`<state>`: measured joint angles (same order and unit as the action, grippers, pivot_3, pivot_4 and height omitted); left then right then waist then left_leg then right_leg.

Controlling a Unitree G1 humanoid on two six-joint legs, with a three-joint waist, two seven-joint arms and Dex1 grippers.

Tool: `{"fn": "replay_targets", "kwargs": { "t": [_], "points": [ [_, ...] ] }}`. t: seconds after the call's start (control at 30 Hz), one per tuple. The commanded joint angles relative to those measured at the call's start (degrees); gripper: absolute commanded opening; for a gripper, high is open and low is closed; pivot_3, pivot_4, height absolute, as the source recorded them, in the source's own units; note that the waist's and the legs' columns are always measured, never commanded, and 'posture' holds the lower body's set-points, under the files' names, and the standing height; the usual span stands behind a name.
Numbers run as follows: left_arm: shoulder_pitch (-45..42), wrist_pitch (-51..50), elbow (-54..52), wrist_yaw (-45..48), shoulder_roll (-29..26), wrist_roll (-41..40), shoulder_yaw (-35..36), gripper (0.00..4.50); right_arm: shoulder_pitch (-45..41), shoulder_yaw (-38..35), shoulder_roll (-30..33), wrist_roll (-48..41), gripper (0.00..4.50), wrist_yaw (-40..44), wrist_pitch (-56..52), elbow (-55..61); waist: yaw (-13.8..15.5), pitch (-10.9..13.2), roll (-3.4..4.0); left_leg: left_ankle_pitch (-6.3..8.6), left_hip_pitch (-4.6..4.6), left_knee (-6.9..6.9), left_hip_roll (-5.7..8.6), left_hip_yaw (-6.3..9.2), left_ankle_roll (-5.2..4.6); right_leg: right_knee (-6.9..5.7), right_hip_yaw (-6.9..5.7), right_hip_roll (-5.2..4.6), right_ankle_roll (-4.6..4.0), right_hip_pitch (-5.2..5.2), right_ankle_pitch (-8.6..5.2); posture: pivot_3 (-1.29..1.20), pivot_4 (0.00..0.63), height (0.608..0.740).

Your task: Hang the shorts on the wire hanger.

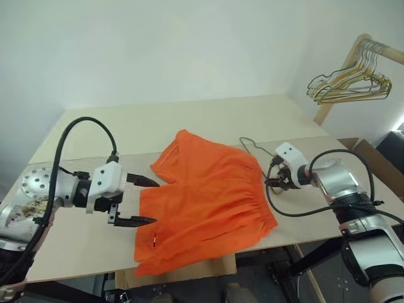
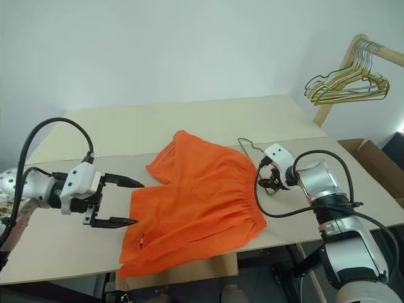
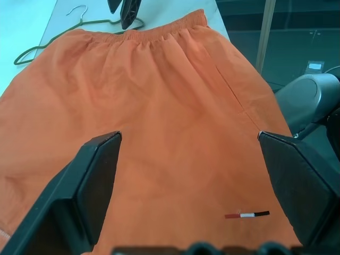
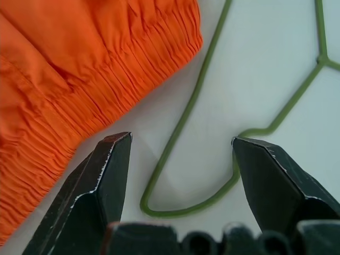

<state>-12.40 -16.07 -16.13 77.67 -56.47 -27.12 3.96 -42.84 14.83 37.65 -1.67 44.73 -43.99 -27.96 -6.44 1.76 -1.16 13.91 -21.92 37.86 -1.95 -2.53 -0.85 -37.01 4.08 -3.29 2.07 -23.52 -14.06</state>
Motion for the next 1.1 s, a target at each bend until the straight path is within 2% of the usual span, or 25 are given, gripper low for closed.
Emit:
{"fn": "replay_targets", "kwargs": {
  "t": [0.03, 0.37, 0.5, 0.77, 0.87, 0.97, 1.1],
  "points": [
    [-0.9, 0.9, -1.4, -1.0, 0.6, 0.3, 0.0, 4.46, -2.6, -1.7, -1.5, 0.6, 3.55, -0.8, 2.1, -2.8, -0.6, 0.0, 0.00, 0.00, 0.02, 0.00, 0.00, 0.05, 0.00, -0.01, -0.01, 0.01, 0.01, 0.03, 0.01, -0.07, 0.000, 0.740],
    [-0.8, 2.7, -1.2, -2.1, 1.4, 2.0, -1.3, 4.46, -5.5, -1.3, -5.6, 3.3, 3.55, -1.0, 8.4, -15.4, -1.6, 0.0, 0.00, -0.01, 0.34, 0.02, 0.02, 0.19, 0.01, 0.02, -0.03, 0.02, 0.03, 0.38, 0.03, -0.06, 0.000, 0.740],
    [-0.5, 2.8, -1.1, -2.2, 1.8, 2.2, -1.2, 4.50, -6.7, -0.3, -6.4, 4.2, 2.73, 0.5, 10.3, -19.4, -2.2, 0.0, -0.01, -0.01, 0.45, 0.02, 0.02, 0.24, 0.01, 0.02, -0.04, 0.02, 0.03, 0.48, 0.03, -0.06, 0.000, 0.740],
    [-0.2, 3.6, -1.0, -2.4, 2.2, 2.8, -1.4, 4.50, -7.5, 3.7, -8.4, 9.1, 0.01, 1.6, 10.5, -24.7, -2.3, -0.1, -0.15, -0.01, 0.55, 0.01, 0.01, 0.33, 0.01, 0.02, -0.07, 0.03, 0.04, 0.58, 0.02, -0.05, 0.000, 0.740],
    [-0.4, 3.9, -0.9, -2.6, 2.4, 3.2, -1.7, 4.50, -8.3, 3.0, -8.8, 10.8, 0.01, -2.1, 11.2, -28.1, -2.3, -0.2, -0.27, -0.01, 0.76, 0.01, 0.01, 0.41, 0.01, 0.12, -0.14, 0.04, 0.04, 0.87, 0.02, -0.05, 0.000, 0.740],
    [-0.7, 4.2, -0.6, -2.7, 2.6, 3.6, -2.1, 4.50, -9.4, 0.8, -8.8, 11.5, 0.01, -9.3, 13.4, -30.8, -2.1, -0.3, -0.40, 0.01, 1.08, 0.00, 0.01, 0.45, 0.02, 0.27, -0.18, 0.00, 0.06, 1.31, 0.01, -0.05, 0.000, 0.740],
    [-2.4, 4.5, 0.6, -5.1, 4.4, 5.0, -3.0, 4.50, -12.3, -8.6, -8.9, 6.3, 0.01, -19.6, 15.0, -31.8, -1.4, -0.3, -0.39, 0.00, 1.06, 0.00, 0.09, 0.45, 0.02, 0.29, -0.20, -0.08, 0.16, 1.31, 0.00, -0.05, 0.000, 0.740]
  ]
}}
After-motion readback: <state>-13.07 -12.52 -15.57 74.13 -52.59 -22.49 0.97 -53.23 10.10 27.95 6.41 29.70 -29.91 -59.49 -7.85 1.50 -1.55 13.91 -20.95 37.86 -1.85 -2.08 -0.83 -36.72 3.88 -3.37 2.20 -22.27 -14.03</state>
